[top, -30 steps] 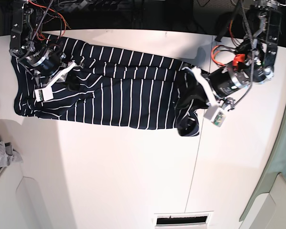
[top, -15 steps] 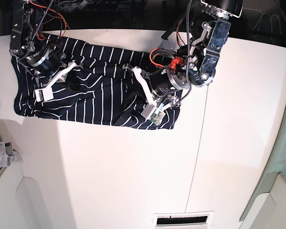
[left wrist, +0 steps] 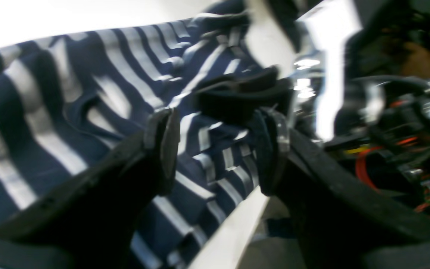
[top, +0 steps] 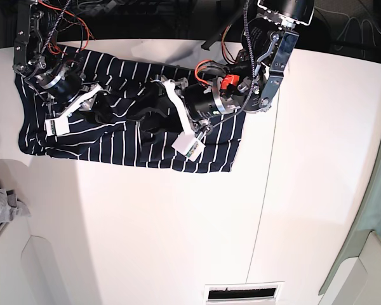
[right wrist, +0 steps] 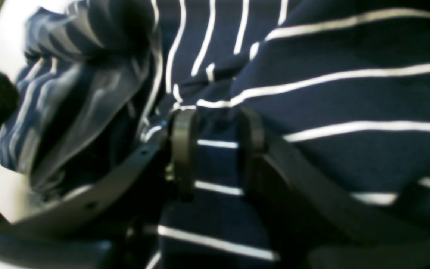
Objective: Layout the t-shirt on the table in an organized manner, then fold the t-shirt properly
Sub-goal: 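Carry the end held by the left gripper over toward the right gripper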
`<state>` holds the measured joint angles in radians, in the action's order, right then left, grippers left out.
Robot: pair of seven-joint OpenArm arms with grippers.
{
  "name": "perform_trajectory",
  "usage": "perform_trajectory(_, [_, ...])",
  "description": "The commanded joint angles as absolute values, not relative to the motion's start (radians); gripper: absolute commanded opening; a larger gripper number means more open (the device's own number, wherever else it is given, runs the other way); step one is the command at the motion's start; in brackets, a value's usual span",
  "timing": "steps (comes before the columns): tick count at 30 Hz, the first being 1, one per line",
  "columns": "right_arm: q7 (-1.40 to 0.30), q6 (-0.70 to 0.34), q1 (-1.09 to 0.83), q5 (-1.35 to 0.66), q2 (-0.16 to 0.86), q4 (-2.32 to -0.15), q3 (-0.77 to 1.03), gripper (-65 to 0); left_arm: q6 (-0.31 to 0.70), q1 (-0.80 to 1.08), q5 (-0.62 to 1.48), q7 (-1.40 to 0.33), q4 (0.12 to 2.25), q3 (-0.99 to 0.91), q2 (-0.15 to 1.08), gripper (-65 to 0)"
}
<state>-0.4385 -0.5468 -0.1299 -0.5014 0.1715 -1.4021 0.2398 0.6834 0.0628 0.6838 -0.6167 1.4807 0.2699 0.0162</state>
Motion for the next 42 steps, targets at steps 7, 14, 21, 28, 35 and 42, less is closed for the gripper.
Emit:
perform_trajectory(7, [-0.423,-0.554,-0.119,-0.553,0.18,-1.491,0.299,-45.2,0.698,0.047,0.728,-0.61,1.501,0.228,0.02,-31.3])
perform_trajectory(14, [-0.463,-0.549,-0.12,-0.583,0.214,-1.607,0.474,-45.2,0.698,0.054,0.712,-0.614,1.5,0.098,0.097,-31.3])
perform_trajectory(21, [-0.476,-0.441,-0.119,-0.581,0.372,-1.455,0.561,-20.3,0.698,0.056,0.713,-0.625,1.499,0.071,0.2,-31.3])
perform_trajectory(28, [-0.521,-0.519,-0.119,-0.731,0.4,-1.24,0.561,-20.4,0.698,0.073,0.714,-0.625,1.499,0.071,0.218,-31.3])
perform_trajectory(35, [-0.54,-0.546,-0.119,-0.797,0.391,-1.149,0.561,-20.4,0.698,0.078,0.714,-0.626,1.499,0.07,0.219,-31.3])
perform_trajectory(42, [-0.578,-0.574,-0.103,-0.862,0.363,-1.147,0.508,-20.4,0.698,0.081,0.715,-0.625,1.499,0.071,0.216,-31.3])
